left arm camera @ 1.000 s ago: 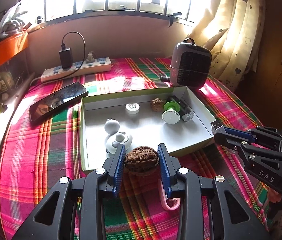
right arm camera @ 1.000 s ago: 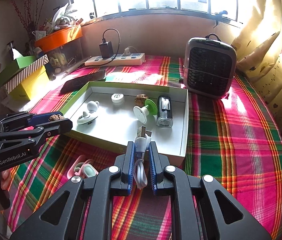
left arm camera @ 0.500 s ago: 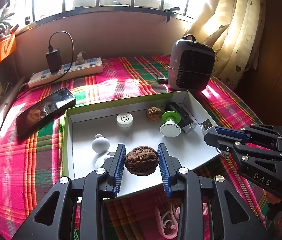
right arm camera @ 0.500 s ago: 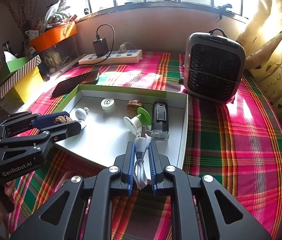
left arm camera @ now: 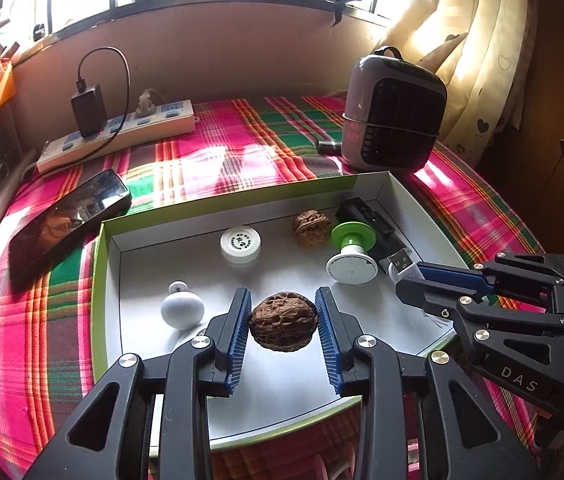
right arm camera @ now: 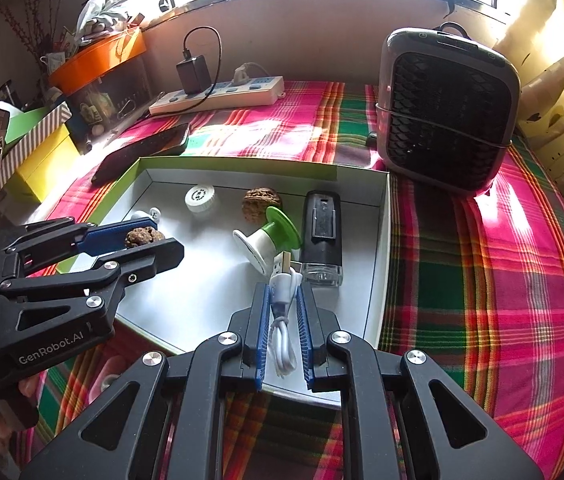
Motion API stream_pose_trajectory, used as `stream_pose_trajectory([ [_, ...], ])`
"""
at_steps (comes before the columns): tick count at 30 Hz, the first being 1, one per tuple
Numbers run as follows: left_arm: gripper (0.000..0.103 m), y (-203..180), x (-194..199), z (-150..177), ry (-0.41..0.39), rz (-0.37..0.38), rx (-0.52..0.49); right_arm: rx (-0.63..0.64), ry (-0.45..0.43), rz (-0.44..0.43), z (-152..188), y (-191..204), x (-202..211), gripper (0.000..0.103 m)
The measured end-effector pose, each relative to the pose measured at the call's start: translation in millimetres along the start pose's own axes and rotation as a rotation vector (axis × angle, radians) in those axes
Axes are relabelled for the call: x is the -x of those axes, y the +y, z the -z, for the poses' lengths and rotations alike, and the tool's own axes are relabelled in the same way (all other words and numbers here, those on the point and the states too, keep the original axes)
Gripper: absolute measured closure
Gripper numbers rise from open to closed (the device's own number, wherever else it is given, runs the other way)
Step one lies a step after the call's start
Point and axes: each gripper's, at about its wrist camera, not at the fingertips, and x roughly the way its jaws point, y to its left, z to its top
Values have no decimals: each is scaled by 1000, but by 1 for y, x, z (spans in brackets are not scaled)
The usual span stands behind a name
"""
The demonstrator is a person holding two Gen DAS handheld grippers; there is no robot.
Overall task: Organize objects
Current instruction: 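Lift and carry the walnut and white cable over the tray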
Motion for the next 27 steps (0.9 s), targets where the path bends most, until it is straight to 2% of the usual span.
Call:
stream_pose_trajectory([
  [10,72,-2,-14,1,27,4,-4,3,24,3,2,-1,-9,91],
  [19,72,0,-22,3,49,3,0,32,36,40,1,5,-14,91],
  [27,72,0,-22,4,46,7,6,36,36,51,1,7,-16,91],
])
